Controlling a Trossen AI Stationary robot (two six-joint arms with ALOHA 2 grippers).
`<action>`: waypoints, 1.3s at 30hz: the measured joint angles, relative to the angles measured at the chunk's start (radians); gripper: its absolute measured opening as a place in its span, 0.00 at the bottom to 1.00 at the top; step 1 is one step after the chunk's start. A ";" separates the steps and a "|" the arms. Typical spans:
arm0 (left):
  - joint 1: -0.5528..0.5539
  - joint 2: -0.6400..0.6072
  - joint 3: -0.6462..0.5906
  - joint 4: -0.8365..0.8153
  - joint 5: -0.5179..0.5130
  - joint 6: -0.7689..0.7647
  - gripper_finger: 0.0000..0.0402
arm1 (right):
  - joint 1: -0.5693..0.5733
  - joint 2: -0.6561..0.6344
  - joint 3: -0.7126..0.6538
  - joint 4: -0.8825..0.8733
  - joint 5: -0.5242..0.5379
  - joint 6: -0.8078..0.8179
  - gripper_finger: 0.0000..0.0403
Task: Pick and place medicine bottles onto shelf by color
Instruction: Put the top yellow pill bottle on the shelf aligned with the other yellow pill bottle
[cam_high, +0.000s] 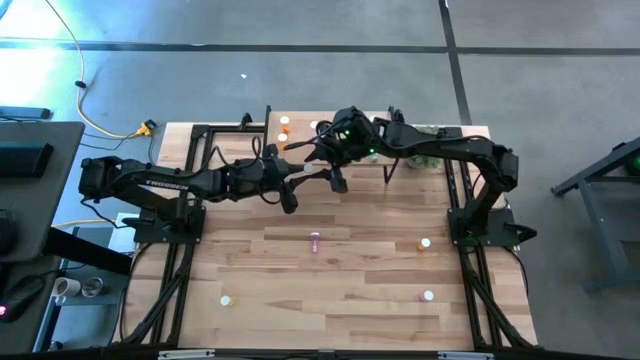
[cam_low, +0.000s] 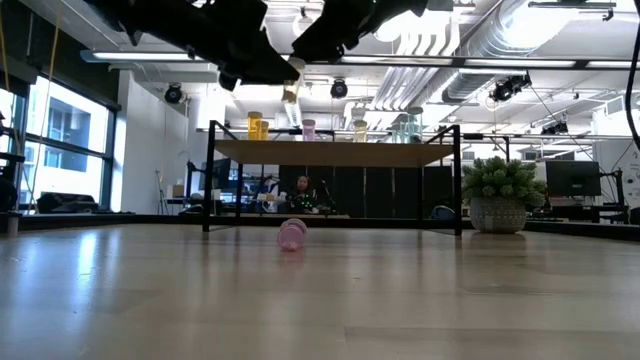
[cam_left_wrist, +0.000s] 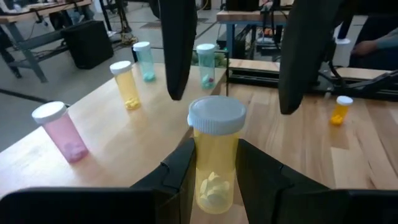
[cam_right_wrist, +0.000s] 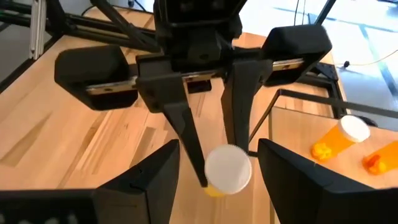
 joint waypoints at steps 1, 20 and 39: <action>0.000 0.000 0.000 0.000 0.000 0.000 0.23 | 0.000 0.001 0.000 0.000 0.000 0.000 0.52; 0.000 -0.001 0.000 0.052 0.026 0.037 0.23 | 0.000 0.009 0.000 -0.001 0.001 0.019 0.51; 0.000 -0.001 0.000 0.050 0.027 0.045 0.23 | -0.002 0.012 0.000 -0.004 -0.002 0.041 0.27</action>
